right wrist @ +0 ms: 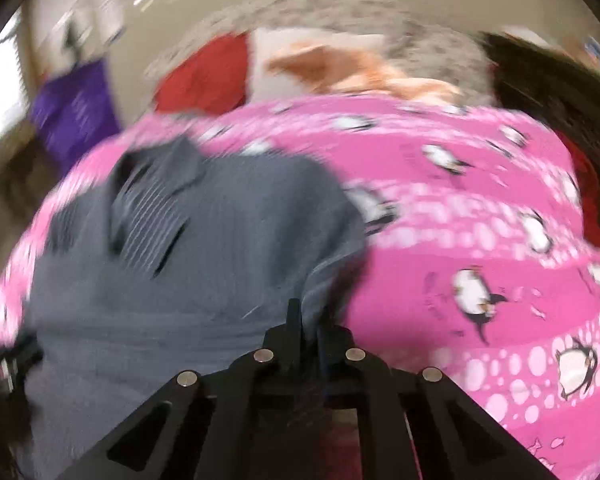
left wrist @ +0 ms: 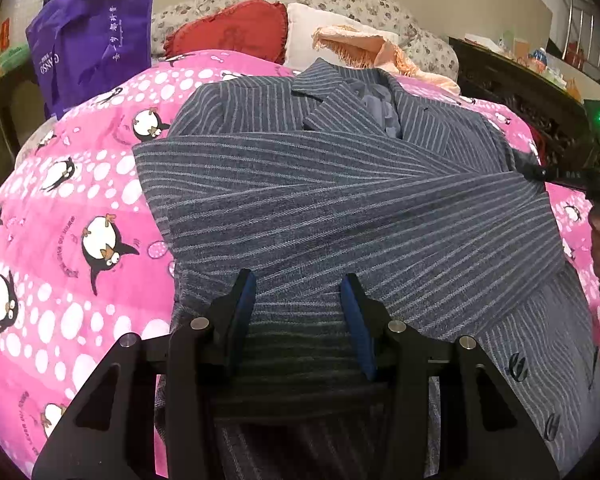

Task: Fold large clothes

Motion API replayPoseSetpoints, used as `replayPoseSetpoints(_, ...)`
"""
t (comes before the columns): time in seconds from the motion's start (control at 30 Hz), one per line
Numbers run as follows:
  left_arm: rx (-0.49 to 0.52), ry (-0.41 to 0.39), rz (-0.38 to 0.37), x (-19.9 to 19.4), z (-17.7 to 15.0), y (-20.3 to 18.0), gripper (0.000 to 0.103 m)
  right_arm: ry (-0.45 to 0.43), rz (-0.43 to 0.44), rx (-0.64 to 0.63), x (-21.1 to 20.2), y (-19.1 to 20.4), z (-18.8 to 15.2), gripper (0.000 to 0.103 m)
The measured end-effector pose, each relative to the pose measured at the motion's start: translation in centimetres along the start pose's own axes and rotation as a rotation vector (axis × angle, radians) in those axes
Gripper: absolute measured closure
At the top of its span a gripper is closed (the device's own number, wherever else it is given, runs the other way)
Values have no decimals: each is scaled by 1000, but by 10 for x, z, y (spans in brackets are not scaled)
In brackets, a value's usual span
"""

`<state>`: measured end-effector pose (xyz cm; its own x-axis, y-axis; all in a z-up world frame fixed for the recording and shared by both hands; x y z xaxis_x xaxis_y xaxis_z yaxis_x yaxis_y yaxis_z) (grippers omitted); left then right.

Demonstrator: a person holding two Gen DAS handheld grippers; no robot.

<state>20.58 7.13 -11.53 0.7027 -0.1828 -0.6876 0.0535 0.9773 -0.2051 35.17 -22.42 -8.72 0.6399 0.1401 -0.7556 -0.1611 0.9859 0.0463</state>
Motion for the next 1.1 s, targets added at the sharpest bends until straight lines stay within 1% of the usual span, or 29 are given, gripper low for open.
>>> replayPoseSetpoints(0.1,-1,1,-1,0,0,0,59,34,38,104,15,-25,-1,98)
replayPoseSetpoints(0.17,0,1,1,1,0,-1,59,32,64,155,16,-34,-2,98)
replayPoseSetpoints(0.27,0,3,5,2,0,0,59,-33,88,172,-6,-33,4,98)
replayPoseSetpoints(0.37,0,3,5,2,0,0,59,-164,117,214,-51,-37,19,97)
replayPoseSetpoints(0.43,3,4,8,2,-1,0,59,-193,158,210,-71,-25,17,96)
replayPoseSetpoints(0.47,2,3,7,2,-1,0,59,-190,178,200,-73,-15,17,96)
replayPoseSetpoints(0.53,1,3,7,2,-1,0,59,-154,212,144,-75,14,2,96)
replayPoseSetpoints(0.57,1,3,7,2,-1,0,59,-129,205,96,-72,32,-8,96)
replayPoseSetpoints(0.63,-1,2,5,2,-1,0,59,-108,138,10,-58,49,-29,96)
replayPoseSetpoints(0.67,-1,-2,4,1,0,0,59,-81,112,4,-44,51,-38,97)
replayPoseSetpoints(0.7,-6,-11,-1,-2,0,0,59,-29,75,17,-21,46,-50,97)
replayPoseSetpoints(0.73,-13,-27,-4,-6,2,1,59,3,59,23,-7,42,-57,99)
replayPoseSetpoints(0.77,-18,-47,0,-12,3,3,59,10,71,38,2,39,-61,100)
replayPoseSetpoints(0.8,-23,-67,34,-19,6,8,59,-5,67,48,1,38,-60,99)
replayPoseSetpoints(0.87,-53,-107,113,-32,11,26,59,0,25,-1,-5,43,-55,99)
replayPoseSetpoints(0.9,-96,-127,125,-37,13,36,59,-11,4,-36,-12,48,-51,99)
replayPoseSetpoints(0.93,-148,-129,110,-38,13,46,59,-42,-1,-47,-21,50,-45,98)
replayPoseSetpoints(0.97,-206,-120,76,-36,12,53,59,-88,3,-49,-32,51,-37,96)
replayPoseSetpoints(1.0,-237,-109,47,-33,11,56,59,-119,-1,-45,-39,50,-32,96)
replayPoseSetpoints(1.03,-236,-95,38,-27,8,56,59,-137,-12,-39,-42,49,-28,95)
replayPoseSetpoints(1.07,-222,-83,38,-23,6,55,59,-141,-26,-34,-41,49,-27,92)
replayPoseSetpoints(1.1,-217,-64,30,-16,1,53,59,-113,-38,-30,-32,47,-29,90)
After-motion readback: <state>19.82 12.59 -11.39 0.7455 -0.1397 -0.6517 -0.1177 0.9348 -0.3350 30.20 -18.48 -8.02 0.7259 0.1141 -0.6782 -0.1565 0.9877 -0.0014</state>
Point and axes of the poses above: each gripper's, at about its wrist camera, not at the fingertips, and x roughly the way its jaws point, y to its left, z to its top, the point moved 9 cm from there along x, roughly the way its jaws point, and after that the axes turned 7 degrees about -z, right-handed, at the moved point
